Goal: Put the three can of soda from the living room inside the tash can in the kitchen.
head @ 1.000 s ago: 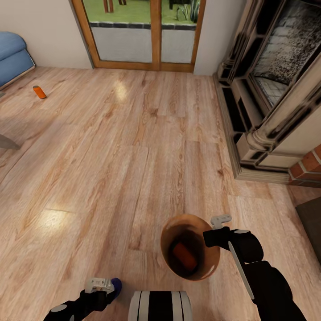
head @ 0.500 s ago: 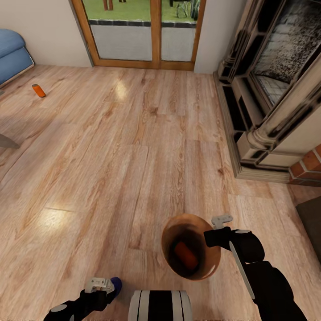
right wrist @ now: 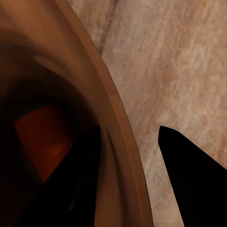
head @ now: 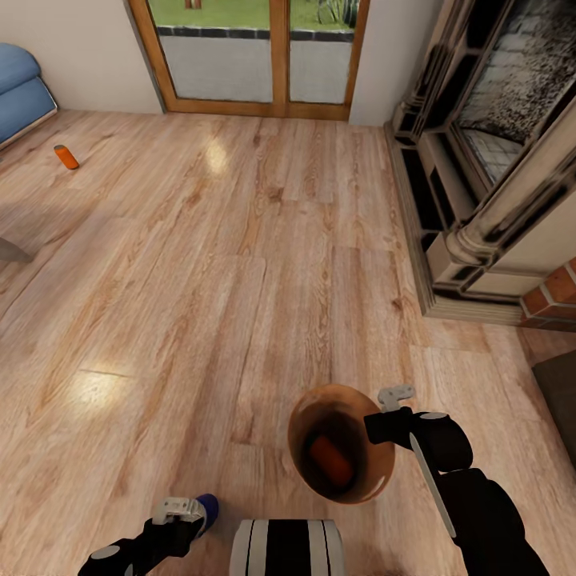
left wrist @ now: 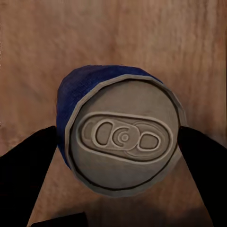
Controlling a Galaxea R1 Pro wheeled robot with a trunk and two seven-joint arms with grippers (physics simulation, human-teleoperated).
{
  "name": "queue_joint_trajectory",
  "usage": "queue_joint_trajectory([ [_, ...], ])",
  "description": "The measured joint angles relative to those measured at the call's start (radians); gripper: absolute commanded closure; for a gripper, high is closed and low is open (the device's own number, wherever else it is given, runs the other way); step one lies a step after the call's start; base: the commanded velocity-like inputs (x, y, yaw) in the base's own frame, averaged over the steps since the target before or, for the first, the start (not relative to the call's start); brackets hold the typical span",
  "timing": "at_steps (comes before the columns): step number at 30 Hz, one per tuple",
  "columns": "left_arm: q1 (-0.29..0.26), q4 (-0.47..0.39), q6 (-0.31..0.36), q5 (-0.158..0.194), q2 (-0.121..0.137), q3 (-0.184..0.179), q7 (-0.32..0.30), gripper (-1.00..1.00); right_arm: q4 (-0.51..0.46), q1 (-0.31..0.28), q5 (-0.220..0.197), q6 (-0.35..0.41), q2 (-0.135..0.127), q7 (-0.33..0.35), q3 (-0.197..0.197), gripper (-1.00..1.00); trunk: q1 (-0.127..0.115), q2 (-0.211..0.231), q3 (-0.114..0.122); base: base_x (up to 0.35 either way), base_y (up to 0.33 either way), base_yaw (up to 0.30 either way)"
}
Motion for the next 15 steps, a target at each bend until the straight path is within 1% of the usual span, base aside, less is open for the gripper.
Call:
queue_joint_trajectory([
  [7, 0.000, -0.022, 0.002, 0.016, 0.000, 0.001, -0.002, 1.00, 0.000, 0.000, -0.001, 0.000, 0.000, 0.000, 0.001, 1.00, 0.000, 0.000, 0.000, 0.000, 0.000, 0.000],
  [9, 0.001, -0.032, 0.006, 0.026, 0.000, -0.001, -0.005, 1.00, 0.000, 0.000, -0.001, 0.000, 0.001, 0.000, 0.002, 1.00, 0.000, 0.000, 0.000, 0.000, 0.000, 0.000],
  [15, 0.000, -0.033, 0.005, 0.025, 0.000, -0.001, -0.005, 1.00, 0.000, 0.000, -0.003, 0.000, 0.001, 0.000, 0.003, 1.00, 0.000, 0.000, 0.000, 0.000, 0.000, 0.000],
])
